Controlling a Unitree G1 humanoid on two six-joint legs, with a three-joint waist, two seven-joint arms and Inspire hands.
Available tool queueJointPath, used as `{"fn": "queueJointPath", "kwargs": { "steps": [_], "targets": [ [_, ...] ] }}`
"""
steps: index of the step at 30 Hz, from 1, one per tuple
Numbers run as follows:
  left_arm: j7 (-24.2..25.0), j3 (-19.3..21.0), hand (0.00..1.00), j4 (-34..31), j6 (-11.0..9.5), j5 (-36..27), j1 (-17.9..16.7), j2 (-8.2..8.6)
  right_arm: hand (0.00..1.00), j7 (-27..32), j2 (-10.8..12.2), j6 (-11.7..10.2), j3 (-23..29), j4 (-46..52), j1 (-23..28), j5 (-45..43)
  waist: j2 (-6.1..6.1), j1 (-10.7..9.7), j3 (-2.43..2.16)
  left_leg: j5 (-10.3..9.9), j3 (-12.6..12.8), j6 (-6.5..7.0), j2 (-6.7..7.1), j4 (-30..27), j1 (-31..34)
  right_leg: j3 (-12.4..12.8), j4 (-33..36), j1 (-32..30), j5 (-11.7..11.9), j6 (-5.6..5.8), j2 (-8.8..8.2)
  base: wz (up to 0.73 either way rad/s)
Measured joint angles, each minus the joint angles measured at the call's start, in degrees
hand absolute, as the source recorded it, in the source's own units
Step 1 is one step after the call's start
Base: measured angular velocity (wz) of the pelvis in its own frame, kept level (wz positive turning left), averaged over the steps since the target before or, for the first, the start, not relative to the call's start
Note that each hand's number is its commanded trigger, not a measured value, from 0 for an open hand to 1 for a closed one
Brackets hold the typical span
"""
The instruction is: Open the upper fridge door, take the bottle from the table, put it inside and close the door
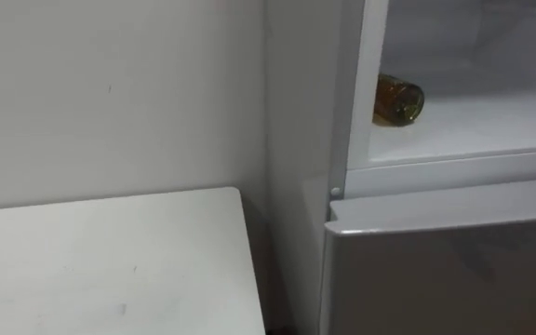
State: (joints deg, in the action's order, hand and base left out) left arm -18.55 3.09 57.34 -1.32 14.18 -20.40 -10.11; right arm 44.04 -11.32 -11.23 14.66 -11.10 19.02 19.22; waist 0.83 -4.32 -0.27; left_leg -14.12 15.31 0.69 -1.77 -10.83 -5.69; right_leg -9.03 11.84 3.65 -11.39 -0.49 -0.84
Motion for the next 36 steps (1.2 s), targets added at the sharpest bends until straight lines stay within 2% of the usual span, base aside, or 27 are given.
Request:
{"fn": "queueJointPath", "kwargs": {
  "steps": [2, 5, 10, 13, 16, 18, 20, 21, 23, 30, 36],
  "targets": [
    [0.28, -0.01, 0.00, -0.02, -0.09, 0.00, -0.01, 0.23, 0.00, -0.16, 0.11, 0.00, -0.72, 0.00, -0.01, 0.78, -0.14, 0.12, -0.02, 0.00, 0.01, -0.01, 0.02, -0.17, -0.01, 0.30, -0.08, -0.02, -0.09, 0.02, 0.00, 0.00],
    [0.58, -0.01, 0.00, -0.10, -0.79, -0.01, -0.18, 0.20, 0.00, -0.29, 0.09, -0.45, -2.35, -0.88, -0.24, 0.60, -1.00, 0.15, 0.08, 0.00, -0.03, 0.00, 0.08, -0.55, -0.02, 0.38, -0.19, -0.15, -0.14, 0.07, -0.07, 0.00],
    [1.15, -0.17, 0.00, -0.04, -1.26, -0.12, -0.60, 0.21, 0.00, -0.67, 0.43, -0.77, -4.95, -7.82, -0.13, 0.47, -2.31, 0.10, 0.23, 0.00, -0.45, 0.03, 0.15, -0.58, -0.07, 0.20, -0.22, 0.18, -0.14, 0.11, -0.14, 0.04],
    [1.60, -1.13, 0.00, 0.60, -1.22, -0.32, -0.24, 0.17, 0.00, -1.35, 0.49, -1.11, -6.52, -12.92, -0.28, 0.20, -2.23, 0.07, 0.15, -0.05, -0.58, 0.09, 0.18, -0.56, -0.06, -0.13, -0.19, 0.17, -0.13, 0.13, -0.14, 0.01],
    [1.83, -1.30, 0.00, 1.02, -1.16, -0.31, 0.13, 0.44, 0.00, -2.79, 0.62, -0.78, -7.89, -19.37, -0.22, 0.19, -1.90, 0.18, 0.30, -0.05, -0.66, 0.09, 0.19, -0.43, -0.20, -0.23, -0.18, 0.29, -0.12, 0.13, -0.14, 0.03],
    [1.71, -1.76, 0.00, 1.42, -1.16, -1.21, 0.20, 0.42, 0.00, -3.01, 0.51, -0.87, -9.02, -23.23, -0.06, 0.18, -1.06, 0.11, 0.35, -0.05, -0.58, 0.09, 0.18, -0.43, -0.33, -0.23, -0.23, 0.45, -0.12, 0.13, -0.13, 0.00],
    [1.66, -2.83, 0.00, 2.26, -1.20, -1.62, 0.65, 0.44, 0.00, -3.76, 0.54, -0.82, -9.68, -27.04, -0.15, 0.30, -0.77, 0.12, 0.29, -0.05, -0.58, 0.09, 0.19, -0.39, -0.55, -0.22, -0.24, 0.67, -0.13, 0.13, -0.15, 0.00],
    [1.70, -3.45, 0.00, 2.26, -1.21, -2.46, 0.76, 0.51, 0.00, -4.48, 0.61, -0.75, -10.06, -29.17, -0.22, 0.30, -0.46, 0.13, 0.47, -0.05, -0.67, 0.09, 0.20, -0.19, -0.84, -0.18, -0.26, 0.87, -0.14, 0.13, -0.15, 0.00],
    [1.71, -3.98, 0.00, 2.26, -1.31, -2.99, 0.76, 0.54, 0.00, -5.50, 0.57, -0.76, -10.71, -31.83, -0.44, 0.27, -0.11, 0.12, 0.55, -0.04, -0.76, 0.08, 0.24, 0.17, -1.14, -0.04, -0.27, 0.95, -0.21, 0.15, -0.14, 0.00],
    [1.68, -6.11, 0.00, 2.21, -1.55, -3.25, 0.86, 0.54, 0.00, -11.20, 0.65, -0.35, -15.65, -39.69, -1.25, 0.50, -0.48, 0.05, 0.45, -0.04, -1.28, 0.08, 0.39, 0.12, -1.50, -0.53, -0.56, 1.31, -0.38, 0.20, -0.23, 0.00],
    [1.83, -5.92, 0.00, 2.23, -1.17, -2.13, 0.85, 0.54, 0.00, -21.15, 0.73, 2.11, -16.22, -47.18, -3.16, 1.26, -1.08, 0.66, 0.40, -0.04, -1.56, 0.08, 0.41, 0.13, -1.83, -0.69, -1.18, 1.98, -0.35, 0.24, -0.18, 0.01]
  ]
}}
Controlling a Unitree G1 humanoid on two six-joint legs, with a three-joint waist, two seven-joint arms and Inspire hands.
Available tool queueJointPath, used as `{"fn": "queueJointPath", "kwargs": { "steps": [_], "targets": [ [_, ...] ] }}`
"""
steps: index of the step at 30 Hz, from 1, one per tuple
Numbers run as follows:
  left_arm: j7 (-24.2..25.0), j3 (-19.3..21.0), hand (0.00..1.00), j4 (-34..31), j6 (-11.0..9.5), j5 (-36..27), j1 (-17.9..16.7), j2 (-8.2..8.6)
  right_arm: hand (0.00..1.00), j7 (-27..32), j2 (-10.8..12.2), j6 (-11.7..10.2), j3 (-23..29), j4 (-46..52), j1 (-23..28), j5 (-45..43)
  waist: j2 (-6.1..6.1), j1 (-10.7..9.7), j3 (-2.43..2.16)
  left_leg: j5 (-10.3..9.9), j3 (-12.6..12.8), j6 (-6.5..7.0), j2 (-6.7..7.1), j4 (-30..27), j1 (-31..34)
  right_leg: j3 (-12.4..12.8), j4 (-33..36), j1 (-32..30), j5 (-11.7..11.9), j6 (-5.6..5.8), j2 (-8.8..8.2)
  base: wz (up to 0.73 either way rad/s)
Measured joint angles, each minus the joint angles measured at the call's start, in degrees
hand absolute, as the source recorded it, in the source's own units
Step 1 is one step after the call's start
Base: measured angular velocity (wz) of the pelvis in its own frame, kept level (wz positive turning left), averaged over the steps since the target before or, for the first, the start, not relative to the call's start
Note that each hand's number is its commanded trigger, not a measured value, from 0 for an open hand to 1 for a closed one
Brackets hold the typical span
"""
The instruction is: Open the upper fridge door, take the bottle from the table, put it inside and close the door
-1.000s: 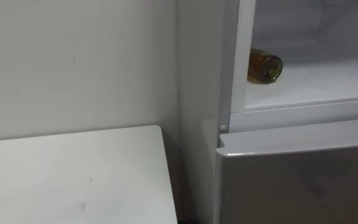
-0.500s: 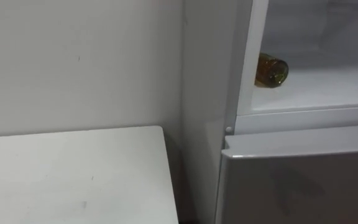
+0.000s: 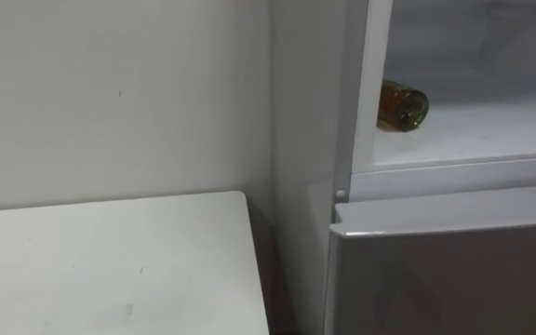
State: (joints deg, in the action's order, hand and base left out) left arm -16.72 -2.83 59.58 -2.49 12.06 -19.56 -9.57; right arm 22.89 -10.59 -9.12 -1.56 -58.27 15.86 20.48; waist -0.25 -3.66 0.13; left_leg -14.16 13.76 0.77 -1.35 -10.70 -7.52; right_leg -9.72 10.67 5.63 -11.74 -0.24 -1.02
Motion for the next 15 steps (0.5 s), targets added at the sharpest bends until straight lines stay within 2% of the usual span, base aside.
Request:
{"fn": "queueJointPath", "kwargs": {
  "steps": [6, 13, 15],
  "targets": [
    [1.19, 0.33, 0.00, -0.21, 0.00, 0.01, 0.30, -0.02, 0.00, -7.16, 1.24, 0.54, 0.18, -3.86, -0.95, -0.57, 0.07, 0.60, 0.00, 0.00, -0.05, 0.00, -0.01, -0.04, 0.04, -0.05, -0.06, 0.15, 0.00, 0.00, 0.03, 0.00],
    [1.20, 0.29, 0.00, -0.04, 0.01, 0.02, 0.37, 0.02, 0.00, -11.13, 2.11, 1.74, 0.28, -4.71, -1.28, 0.73, 0.15, 0.70, 0.01, 0.00, -0.22, 0.00, 0.00, 0.01, 0.04, 0.10, -0.01, 0.31, 0.00, 0.00, 0.03, 0.00],
    [1.17, 0.33, 0.00, 0.18, 0.21, -0.06, 0.37, 0.02, 0.00, -11.82, 2.08, 2.06, 0.48, -4.92, -1.43, 3.55, 0.11, 0.66, 0.01, 0.00, -0.23, 0.00, -0.02, -0.02, 0.01, 0.16, 0.07, 0.36, 0.00, 0.00, 0.07, 0.00]
  ]
}}
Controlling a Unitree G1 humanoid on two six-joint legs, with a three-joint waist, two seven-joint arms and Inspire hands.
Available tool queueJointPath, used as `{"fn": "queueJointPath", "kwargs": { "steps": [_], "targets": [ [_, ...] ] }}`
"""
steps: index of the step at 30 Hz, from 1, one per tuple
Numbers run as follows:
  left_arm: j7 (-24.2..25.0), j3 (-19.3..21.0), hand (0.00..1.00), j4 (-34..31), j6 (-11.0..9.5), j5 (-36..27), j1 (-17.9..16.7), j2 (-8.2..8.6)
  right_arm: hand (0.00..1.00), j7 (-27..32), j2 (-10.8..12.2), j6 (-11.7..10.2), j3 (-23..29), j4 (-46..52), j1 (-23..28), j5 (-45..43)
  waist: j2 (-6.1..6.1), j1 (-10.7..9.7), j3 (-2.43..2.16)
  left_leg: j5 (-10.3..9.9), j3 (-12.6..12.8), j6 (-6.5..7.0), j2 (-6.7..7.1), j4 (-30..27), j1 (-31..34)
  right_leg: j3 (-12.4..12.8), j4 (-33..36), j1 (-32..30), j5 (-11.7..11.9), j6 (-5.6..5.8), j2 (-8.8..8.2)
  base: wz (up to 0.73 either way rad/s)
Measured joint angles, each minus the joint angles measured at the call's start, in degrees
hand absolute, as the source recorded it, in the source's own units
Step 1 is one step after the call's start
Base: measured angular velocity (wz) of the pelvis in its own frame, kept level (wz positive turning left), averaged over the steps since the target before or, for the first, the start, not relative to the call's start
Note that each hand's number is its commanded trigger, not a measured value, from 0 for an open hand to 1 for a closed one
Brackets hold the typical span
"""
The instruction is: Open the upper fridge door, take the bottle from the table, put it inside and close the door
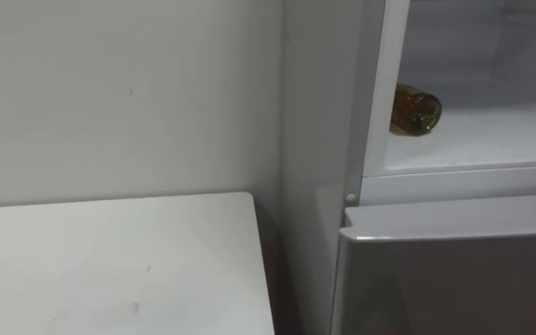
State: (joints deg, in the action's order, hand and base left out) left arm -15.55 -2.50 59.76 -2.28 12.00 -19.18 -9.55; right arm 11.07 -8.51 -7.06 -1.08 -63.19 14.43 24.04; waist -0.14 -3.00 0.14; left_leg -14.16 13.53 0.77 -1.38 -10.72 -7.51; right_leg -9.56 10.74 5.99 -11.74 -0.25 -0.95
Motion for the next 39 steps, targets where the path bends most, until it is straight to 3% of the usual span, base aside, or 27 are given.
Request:
{"fn": "queueJointPath", "kwargs": {
  "steps": [5, 10, 14, 20, 26, 31, 33, 39],
  "targets": [
    [0.01, 0.69, 0.00, 0.37, 1.05, 0.03, 0.67, 0.01, 0.00, -0.35, -0.09, 2.01, 1.31, -1.14, -0.90, 4.45, -0.10, -0.09, -0.04, 0.00, 0.03, 0.00, -0.03, 0.01, -0.04, 0.15, 0.12, -0.07, -0.01, -0.01, -0.01, 0.00],
    [0.02, 5.81, 0.00, 0.08, 0.89, 0.01, 0.33, -0.12, 0.00, 0.66, -1.04, 2.21, 10.56, 1.26, -1.26, 10.74, -0.32, -1.03, 0.00, -0.01, 0.13, 0.01, 0.08, 0.10, -0.23, 0.15, 0.85, -0.40, -0.14, 0.01, -0.08, -0.02],
    [-0.49, 7.24, 0.00, -0.51, 0.38, -0.03, -0.69, -0.68, 0.00, 3.69, -2.43, 1.62, 17.03, 8.15, -1.03, 18.67, -0.87, -3.09, -0.10, 0.00, 0.24, 0.01, 0.07, 0.19, -0.10, 0.34, 0.88, -0.89, -0.19, -0.04, -0.05, -0.02],
    [-0.78, 9.96, 0.00, -0.86, -0.73, -0.04, -0.26, -0.69, 0.00, 8.06, -3.32, 0.63, 24.15, 14.10, -0.04, 27.49, -2.08, -3.46, -0.20, 0.00, 0.40, 0.00, -0.01, 0.34, -0.30, 0.88, 1.10, -1.02, -0.25, -0.11, 0.07, -0.04],
    [-1.81, 10.92, 0.00, -2.52, -0.78, -0.05, -1.07, -0.77, 0.00, 12.90, -4.98, 0.07, 25.61, 19.67, 0.23, 30.40, -2.98, -4.68, -0.21, -0.01, 0.61, 0.01, 0.05, 0.35, 0.04, 1.71, 2.29, -2.08, -0.41, -0.12, 0.08, -0.06],
    [-1.80, 12.54, 0.00, -3.31, -0.79, 0.10, -1.71, -0.68, 0.00, 16.27, -5.70, -0.01, 31.67, 22.37, 0.24, 32.24, -3.62, -4.86, -0.23, -0.01, 0.74, 0.00, 0.01, 0.75, 0.14, 2.36, 2.81, -2.80, -0.69, -0.17, 0.12, -0.05],
    [-1.78, 13.85, 0.00, -3.38, -0.78, 0.62, -2.49, -0.70, 0.00, 19.03, -6.14, -1.09, 34.68, 26.19, 0.90, 32.13, -3.63, -5.15, -0.24, 0.00, 0.76, 0.01, 0.11, 0.91, 0.20, 2.33, 2.86, -2.87, -0.69, -0.17, 0.13, 0.00],
    [-1.19, 14.17, 0.00, -5.72, -0.82, 1.22, -3.39, -1.20, 0.00, 25.75, -7.36, -3.56, 36.36, 35.80, 1.67, 31.89, -3.60, -6.33, -0.24, 0.00, 0.79, 0.00, 0.11, 1.01, 0.55, 2.14, 2.82, -3.32, -0.78, -0.13, 0.11, 0.00]
  ]
}}
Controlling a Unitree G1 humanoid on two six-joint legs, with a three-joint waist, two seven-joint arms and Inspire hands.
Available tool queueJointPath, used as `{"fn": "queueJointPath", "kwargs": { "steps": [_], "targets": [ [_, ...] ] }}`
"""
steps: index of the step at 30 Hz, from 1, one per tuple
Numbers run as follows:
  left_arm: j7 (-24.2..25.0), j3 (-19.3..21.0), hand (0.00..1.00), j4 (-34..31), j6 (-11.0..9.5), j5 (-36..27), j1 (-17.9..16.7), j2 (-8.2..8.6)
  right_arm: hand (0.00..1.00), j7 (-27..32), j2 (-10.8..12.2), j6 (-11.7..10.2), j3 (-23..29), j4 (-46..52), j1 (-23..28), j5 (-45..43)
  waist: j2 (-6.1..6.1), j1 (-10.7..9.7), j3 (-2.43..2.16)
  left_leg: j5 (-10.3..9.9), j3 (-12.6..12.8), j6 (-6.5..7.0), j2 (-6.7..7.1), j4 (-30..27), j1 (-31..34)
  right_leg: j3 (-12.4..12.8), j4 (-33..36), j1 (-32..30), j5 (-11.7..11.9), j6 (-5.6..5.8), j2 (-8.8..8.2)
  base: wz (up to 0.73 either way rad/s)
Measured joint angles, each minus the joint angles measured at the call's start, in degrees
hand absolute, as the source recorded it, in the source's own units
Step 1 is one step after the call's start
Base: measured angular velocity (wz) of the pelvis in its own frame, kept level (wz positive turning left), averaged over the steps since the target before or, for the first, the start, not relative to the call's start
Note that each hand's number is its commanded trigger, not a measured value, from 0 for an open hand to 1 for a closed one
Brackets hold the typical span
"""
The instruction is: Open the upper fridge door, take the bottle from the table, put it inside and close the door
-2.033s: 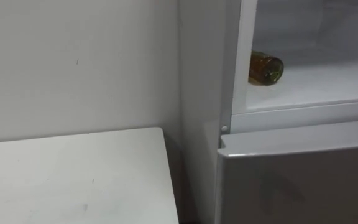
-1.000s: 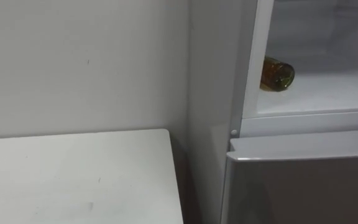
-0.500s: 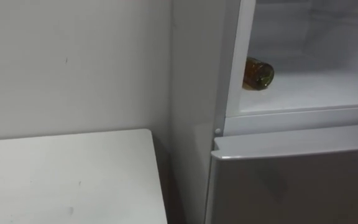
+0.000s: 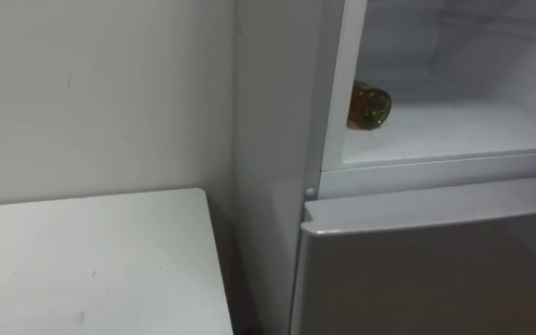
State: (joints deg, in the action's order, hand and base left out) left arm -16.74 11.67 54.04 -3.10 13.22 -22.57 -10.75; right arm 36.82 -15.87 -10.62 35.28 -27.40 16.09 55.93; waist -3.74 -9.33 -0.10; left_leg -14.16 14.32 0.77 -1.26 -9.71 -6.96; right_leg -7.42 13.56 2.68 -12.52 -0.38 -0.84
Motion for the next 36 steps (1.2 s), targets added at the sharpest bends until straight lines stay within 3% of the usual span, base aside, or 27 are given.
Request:
{"fn": "queueJointPath", "kwargs": {
  "steps": [10, 21, 27, 32, 36],
  "targets": [
    [0.03, -0.01, 0.00, -2.78, -1.20, 0.01, -0.87, -0.19, 0.00, 9.53, -2.66, -1.31, 4.88, 11.66, -0.33, -0.76, -0.37, -1.31, -0.10, 0.01, 0.45, -0.01, 0.06, -0.02, 0.50, 0.17, 0.10, -0.65, -0.01, 0.02, 0.10, -0.01],
    [-0.54, -0.12, 0.00, -2.31, -1.17, -0.07, -0.79, -0.22, 0.00, 20.14, -2.77, -2.68, 6.64, 26.34, 0.73, -11.85, -2.03, -2.26, -0.11, 0.00, 0.50, -0.02, 0.03, 0.02, 0.87, 0.14, -0.05, -0.76, -0.13, 0.00, 0.14, 0.00],
    [-0.49, -0.16, 0.00, -2.12, -0.99, 0.04, -0.60, -0.18, 0.00, 22.76, -2.74, -2.86, 6.63, 29.06, 0.70, -20.30, -1.75, -1.72, -0.18, 0.01, 0.51, -0.02, 0.06, 0.03, 1.27, 0.31, 0.18, -1.12, -0.10, 0.01, 0.16, 0.00],
    [-0.50, -0.14, 0.00, -1.04, -0.80, 0.05, -0.35, -0.11, 0.00, 24.07, -2.74, -2.20, 6.42, 33.35, 0.63, -20.35, -0.52, -1.35, -0.13, 0.02, 0.62, -0.01, 0.11, 0.11, 1.37, 1.01, 1.34, -2.20, -0.16, 0.04, 0.17, -0.08],
    [-0.47, -0.13, 0.00, -0.96, -0.80, -0.01, -0.27, 0.00, 0.00, 25.77, -2.72, -1.38, 5.89, 34.94, 0.07, -20.33, -0.49, -1.20, -0.10, 0.02, 0.58, -0.01, 0.21, 0.10, 1.30, 1.18, 1.43, -2.74, -0.54, -0.05, 0.10, -0.01]
  ]
}}
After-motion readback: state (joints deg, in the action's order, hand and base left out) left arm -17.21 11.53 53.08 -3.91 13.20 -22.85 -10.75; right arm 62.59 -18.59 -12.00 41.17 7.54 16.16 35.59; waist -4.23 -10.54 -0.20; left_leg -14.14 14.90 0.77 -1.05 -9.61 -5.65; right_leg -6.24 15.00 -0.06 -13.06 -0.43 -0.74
